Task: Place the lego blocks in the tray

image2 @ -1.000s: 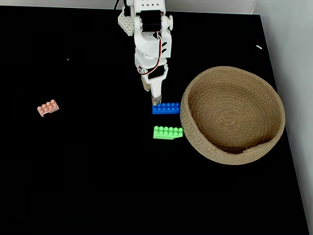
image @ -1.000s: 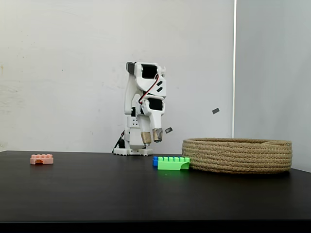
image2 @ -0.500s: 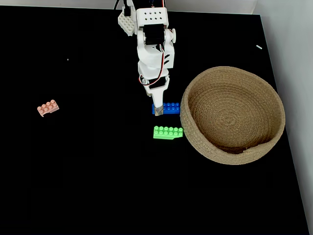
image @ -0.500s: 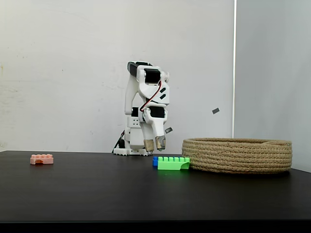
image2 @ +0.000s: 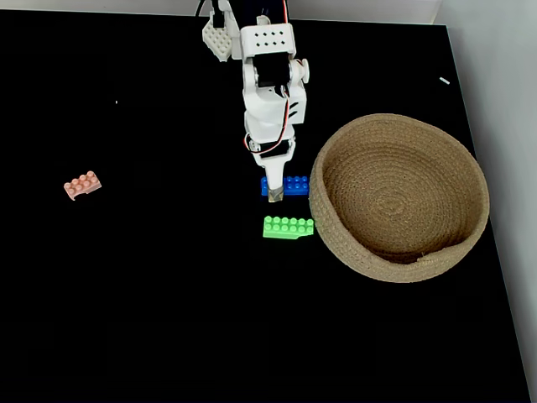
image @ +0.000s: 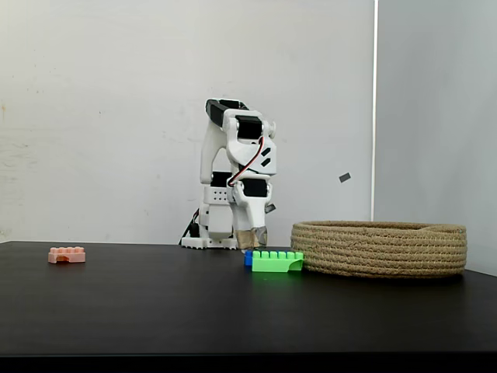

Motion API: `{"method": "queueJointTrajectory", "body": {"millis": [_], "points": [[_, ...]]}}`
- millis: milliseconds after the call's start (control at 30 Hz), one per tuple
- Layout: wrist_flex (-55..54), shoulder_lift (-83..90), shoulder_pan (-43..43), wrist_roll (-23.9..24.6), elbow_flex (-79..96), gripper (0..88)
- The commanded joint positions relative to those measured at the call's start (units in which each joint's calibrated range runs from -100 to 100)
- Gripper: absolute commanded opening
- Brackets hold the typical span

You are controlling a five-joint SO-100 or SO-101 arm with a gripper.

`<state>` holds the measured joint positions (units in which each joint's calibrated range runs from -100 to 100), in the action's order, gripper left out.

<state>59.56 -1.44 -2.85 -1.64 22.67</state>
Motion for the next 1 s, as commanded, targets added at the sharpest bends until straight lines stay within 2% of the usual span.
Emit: {"method": "queueJointTrajectory", "body": {"millis": [0, 600, 733, 900, 967], "points": [[0.04, 0.84, -0.12, 0.29, -4.2, 25.4], [0.21, -4.06, -3.09, 1.95, -7.39, 22.1], [0.21, -4.32, -3.91, 2.54, -7.48, 16.6], [-0.21, -5.18, -4.65, 2.49, -7.48, 2.2], [-0.21, -5.52, -4.73, 2.64, -7.58, 0.0]]}}
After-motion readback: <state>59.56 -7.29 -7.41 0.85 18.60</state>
